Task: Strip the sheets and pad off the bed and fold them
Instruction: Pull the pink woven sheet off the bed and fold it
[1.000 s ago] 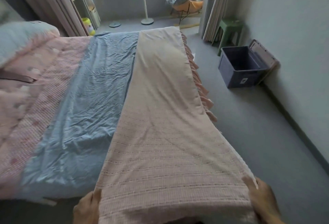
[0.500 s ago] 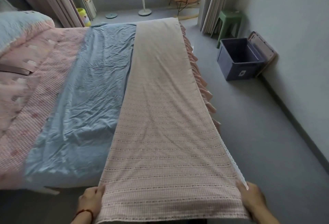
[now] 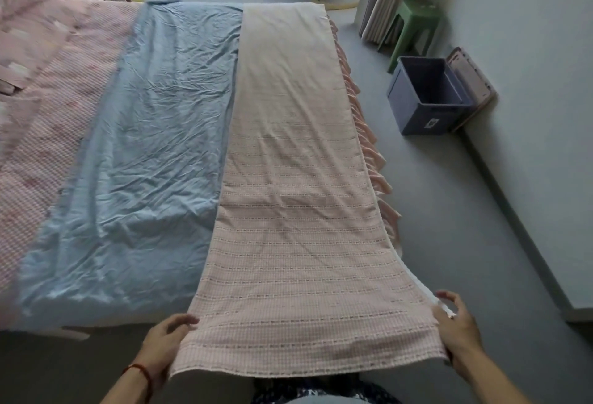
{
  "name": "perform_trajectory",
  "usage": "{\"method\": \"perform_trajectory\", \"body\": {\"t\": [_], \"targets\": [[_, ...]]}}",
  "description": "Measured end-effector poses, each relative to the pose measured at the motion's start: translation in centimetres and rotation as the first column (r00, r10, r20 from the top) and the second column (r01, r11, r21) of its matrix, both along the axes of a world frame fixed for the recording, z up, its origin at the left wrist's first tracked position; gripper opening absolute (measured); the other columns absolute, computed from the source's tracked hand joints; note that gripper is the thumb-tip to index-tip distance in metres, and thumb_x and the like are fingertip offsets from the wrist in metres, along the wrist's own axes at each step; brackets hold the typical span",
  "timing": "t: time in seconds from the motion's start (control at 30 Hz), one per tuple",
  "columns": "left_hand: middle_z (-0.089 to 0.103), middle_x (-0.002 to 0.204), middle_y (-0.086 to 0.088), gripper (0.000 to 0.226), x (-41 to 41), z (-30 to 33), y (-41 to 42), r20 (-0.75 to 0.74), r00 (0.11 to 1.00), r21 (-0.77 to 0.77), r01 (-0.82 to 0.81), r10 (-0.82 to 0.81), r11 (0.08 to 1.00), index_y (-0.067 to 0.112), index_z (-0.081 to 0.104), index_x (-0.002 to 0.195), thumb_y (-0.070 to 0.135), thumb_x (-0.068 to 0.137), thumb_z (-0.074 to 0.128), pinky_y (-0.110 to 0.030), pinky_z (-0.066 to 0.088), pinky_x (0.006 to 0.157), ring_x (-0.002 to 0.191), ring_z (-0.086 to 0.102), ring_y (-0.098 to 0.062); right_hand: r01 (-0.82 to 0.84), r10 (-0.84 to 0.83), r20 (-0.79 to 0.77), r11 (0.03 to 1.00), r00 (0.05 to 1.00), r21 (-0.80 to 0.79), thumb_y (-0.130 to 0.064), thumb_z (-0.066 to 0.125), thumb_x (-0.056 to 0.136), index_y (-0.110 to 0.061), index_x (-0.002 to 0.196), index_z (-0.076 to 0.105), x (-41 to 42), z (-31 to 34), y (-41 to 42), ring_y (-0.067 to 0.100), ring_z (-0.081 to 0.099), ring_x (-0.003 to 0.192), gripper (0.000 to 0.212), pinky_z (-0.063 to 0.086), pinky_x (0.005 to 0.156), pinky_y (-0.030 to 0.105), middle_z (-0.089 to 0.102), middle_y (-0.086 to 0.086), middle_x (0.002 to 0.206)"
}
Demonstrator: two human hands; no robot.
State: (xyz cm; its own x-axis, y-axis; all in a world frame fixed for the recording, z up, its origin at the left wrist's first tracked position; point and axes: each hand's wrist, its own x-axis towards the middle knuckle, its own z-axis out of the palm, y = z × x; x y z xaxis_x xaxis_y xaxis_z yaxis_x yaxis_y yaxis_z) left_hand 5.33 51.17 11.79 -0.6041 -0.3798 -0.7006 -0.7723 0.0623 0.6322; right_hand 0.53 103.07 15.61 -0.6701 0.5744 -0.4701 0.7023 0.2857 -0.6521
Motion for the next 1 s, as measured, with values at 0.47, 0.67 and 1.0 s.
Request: {"method": "perform_trajectory", "body": {"t": [0.47, 0.67, 1.0], "targets": [[0.072, 0.078, -0.022, 0.035, -13.7, 0.9, -2.8, 0.167, 0.909, 0.613, -0.4, 0.383, 0.681, -0.01, 0.065, 0.085, -0.007, 0.053, 0.078, -0.04, 0.062, 0.055, 0.065, 0.075, -0.026, 0.3, -0.358, 0.112, 0.529, 0.927, -0.794, 0.014, 0.074, 0.061, 0.012, 0.081, 0.071, -14.1, -1.2, 0.4, 0.029, 0.071, 0.075, 0.021, 0.063, 0.059, 0.035, 0.067, 0.025, 0.091], [0.075, 0.101, -0.021, 0.047, -22.2, -0.2, -0.2, 0.127, 0.902, 0.599, -0.4, 0.412, 0.693, -0.007, 0.078, 0.089, -0.013, 0.043, 0.085, -0.044, 0.059, 0.088, 0.092, 0.075, -0.03, 0.297, -0.257, 0.212, 0.356, 0.943, -0.886, 0.015, 0.078, 0.017, 0.014, 0.076, 0.073, -23.9, -5.7, 2.9, 0.034, 0.076, 0.083, 0.059, 0.064, 0.066, 0.044, 0.074, 0.021, 0.098], [0.075, 0.106, -0.01, 0.097, -29.8, -26.7, -8.3, 0.149, 0.943, -0.231, -0.259, 0.297, 0.938, 0.008, 0.07, 0.114, 0.065, 0.039, 0.092, -0.051, 0.058, 0.089, 0.093, 0.074, -0.021, -0.272, 0.207, 0.266, 0.933, 0.941, 0.235, -0.035, 0.067, 0.087, -0.016, 0.066, 0.071, -31.5, -19.1, 0.2, 0.035, 0.064, 0.069, 0.029, 0.045, 0.062, 0.033, 0.065, 0.01, 0.066]]}}
